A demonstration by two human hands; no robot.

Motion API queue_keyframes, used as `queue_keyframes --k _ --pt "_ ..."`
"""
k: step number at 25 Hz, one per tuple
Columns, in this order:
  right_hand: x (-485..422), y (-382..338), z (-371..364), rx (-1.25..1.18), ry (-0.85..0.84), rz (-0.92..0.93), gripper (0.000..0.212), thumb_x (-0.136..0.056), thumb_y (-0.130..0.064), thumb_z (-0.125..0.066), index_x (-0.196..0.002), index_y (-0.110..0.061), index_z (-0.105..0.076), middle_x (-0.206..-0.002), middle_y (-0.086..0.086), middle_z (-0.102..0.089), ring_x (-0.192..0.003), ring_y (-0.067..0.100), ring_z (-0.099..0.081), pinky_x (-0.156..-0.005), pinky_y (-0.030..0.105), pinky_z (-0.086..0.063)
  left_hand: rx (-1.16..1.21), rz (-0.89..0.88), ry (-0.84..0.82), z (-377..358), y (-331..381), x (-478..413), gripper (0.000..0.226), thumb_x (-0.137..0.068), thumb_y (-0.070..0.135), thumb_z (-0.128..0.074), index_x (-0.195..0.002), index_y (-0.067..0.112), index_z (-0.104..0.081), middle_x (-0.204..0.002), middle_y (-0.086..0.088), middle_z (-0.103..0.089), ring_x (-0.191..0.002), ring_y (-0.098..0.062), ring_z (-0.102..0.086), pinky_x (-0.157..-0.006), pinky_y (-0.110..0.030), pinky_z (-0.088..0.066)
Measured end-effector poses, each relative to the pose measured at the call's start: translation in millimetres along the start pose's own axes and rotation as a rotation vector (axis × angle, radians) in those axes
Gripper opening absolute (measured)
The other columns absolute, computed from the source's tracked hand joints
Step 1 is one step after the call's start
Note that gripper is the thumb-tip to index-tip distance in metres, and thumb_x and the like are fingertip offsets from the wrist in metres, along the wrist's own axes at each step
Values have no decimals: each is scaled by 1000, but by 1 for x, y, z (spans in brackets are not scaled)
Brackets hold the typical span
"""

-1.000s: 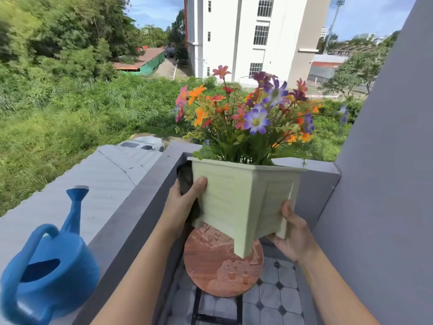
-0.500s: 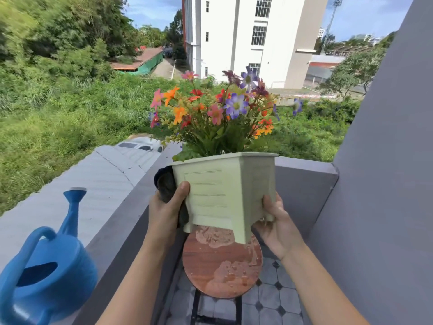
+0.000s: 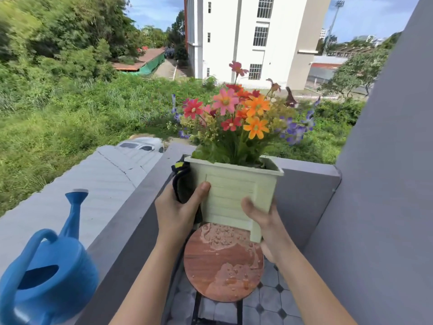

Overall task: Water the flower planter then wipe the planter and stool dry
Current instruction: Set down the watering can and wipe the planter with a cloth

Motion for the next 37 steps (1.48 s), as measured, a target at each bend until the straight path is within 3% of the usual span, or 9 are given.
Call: queue_keyframes --k 4,12,18,21,23,27,30,33,37 --pt "3 2 4 -11 126 40 109 -42 -67 -82 -133 -20 -48 -125 -2 -65 -112 8 -62 -98 33 -50 -151 -158 -47 -10 2 15 41 -84 55 -47 -105 22 -58 -89 19 -57 -88 -7 -57 -73 -10 -38" --pt "7 10 36 -92 224 25 83 -43 -69 -81 -112 -27 -63 -114 -2 -71 -111 16 -63 -100 45 -49 -380 -433 -196 -13 -17 68 32 -96 47 -35 -127 43 -42 -138 9 -49 -115 -9 -50 -94 -18 -40" --pt "22 18 49 -195 38 -44 87 -42 -65 -84 -112 -19 -61 -107 1 -74 -102 17 -68 -75 30 -58 -192 -331 -130 -23 16 46 20 -95 37 -38 -98 30 -56 -96 22 -57 -92 -14 -52 -84 -11 -39" --pt "24 19 52 -273 20 -80 99 -39 -64 -85 -119 -14 -54 -108 3 -73 -102 18 -68 -75 33 -59 -197 -150 -130 -29 10 23 39 -98 30 -36 -124 10 -58 -127 -5 -60 -120 -19 -51 -98 -29 -38" --pt "22 16 56 -249 -11 -84 88 -38 -62 -87 -105 -15 -54 -104 6 -70 -101 18 -68 -83 41 -58 -181 -4 -102 -29 1 16 42 -99 34 -34 -137 21 -47 -141 10 -45 -131 -6 -38 -105 -25 -31" --pt "18 10 60 -151 -25 -79 98 -36 -65 -85 -113 -14 -54 -105 0 -73 -102 15 -67 -79 32 -58 -135 -292 -156 -25 10 31 18 -96 37 -32 -87 40 -47 -94 34 -52 -89 7 -46 -80 -15 -35" --pt "20 10 54 -156 -34 -70 108 -33 -66 -85 -120 -13 -52 -105 -2 -74 -101 14 -68 -75 29 -58 -171 -417 -142 -24 10 31 30 -98 46 -29 -94 36 -57 -100 42 -48 -88 8 -44 -83 -5 -32" --pt "20 7 52 -195 -36 -83 103 -32 -67 -84 -117 -18 -54 -102 -4 -75 -97 12 -69 -70 27 -58 -188 -241 -89 -24 10 8 38 -95 44 -35 -130 34 -47 -125 35 -34 -116 16 -34 -96 3 -19" --pt "19 7 53 -194 4 -110 107 -33 -68 -84 -121 -18 -52 -105 -3 -74 -100 13 -68 -73 29 -59 -53 126 -123 -19 -8 -25 44 -94 50 -38 -131 32 -53 -133 19 -47 -126 -4 -41 -106 -25 -31"
Point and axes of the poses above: each hand's wrist, its own x-axis away from the middle knuckle, its own z-axis out of the back of the hand, y = z × x, the point moved 1 cm from there along -x, towards the middle knuckle
